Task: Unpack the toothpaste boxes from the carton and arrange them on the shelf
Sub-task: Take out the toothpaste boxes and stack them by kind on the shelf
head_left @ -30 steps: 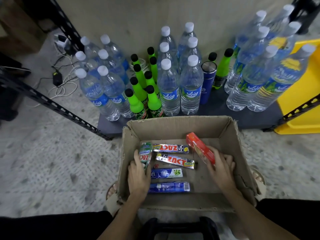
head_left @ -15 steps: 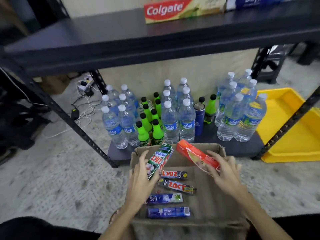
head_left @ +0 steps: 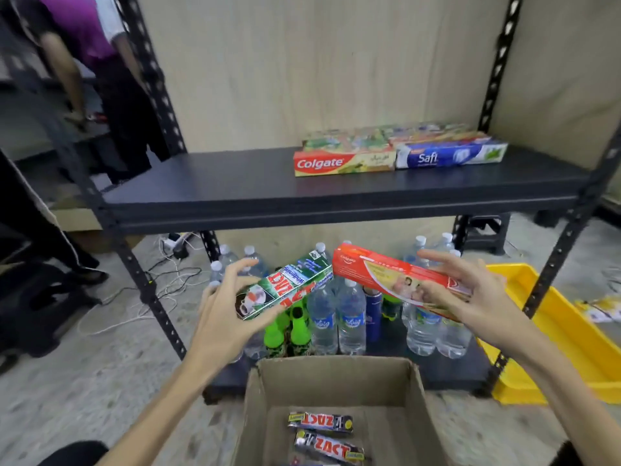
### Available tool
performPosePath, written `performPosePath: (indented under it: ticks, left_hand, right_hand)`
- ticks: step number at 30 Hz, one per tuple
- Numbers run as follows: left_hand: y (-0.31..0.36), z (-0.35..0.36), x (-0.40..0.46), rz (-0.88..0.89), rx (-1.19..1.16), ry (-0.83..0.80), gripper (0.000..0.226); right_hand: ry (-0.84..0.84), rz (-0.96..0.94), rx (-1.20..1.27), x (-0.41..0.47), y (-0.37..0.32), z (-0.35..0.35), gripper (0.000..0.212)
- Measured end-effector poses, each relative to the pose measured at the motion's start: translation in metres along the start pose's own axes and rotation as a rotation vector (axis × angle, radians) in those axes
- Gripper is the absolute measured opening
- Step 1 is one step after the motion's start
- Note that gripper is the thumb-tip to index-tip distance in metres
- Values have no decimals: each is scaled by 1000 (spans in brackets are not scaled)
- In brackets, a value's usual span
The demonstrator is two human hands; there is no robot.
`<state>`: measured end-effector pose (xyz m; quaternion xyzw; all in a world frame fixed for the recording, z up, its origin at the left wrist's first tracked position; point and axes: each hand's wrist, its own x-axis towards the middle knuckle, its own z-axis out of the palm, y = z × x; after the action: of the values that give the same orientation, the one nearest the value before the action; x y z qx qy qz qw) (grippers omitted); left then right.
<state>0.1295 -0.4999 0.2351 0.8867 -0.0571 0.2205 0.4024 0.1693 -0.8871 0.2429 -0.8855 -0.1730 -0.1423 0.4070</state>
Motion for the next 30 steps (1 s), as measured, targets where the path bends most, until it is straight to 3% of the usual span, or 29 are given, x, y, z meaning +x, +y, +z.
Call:
performPosePath:
  ticks: [4,12,17,20,23,27,30]
  left_hand:
    - [38,-37,35,120,-10,1,78]
    - [70,-72,124,247,50,-93,69]
    - [66,-61,183,252,176,-187,57]
    - [58,-51,209,231,227,-246,54]
    - [48,-44,224,230,274,-277,51]
    - [38,-40,230,264,311,-273,49]
    - [34,-37,230,292,280,-253,62]
  right_hand:
    - [-54,-14,156,24,-40,-55,40]
    - [-145,5,214,102,-75,-123,26]
    - [-186,86,182,160,-47,-126,57]
    - [-212,124,178,183,-36,-122,51]
    - [-196,151,154,196,-28,-117,30]
    - [-108,125,165,199,-13,-106,30]
    - [42,1,102,199,-3,-94,28]
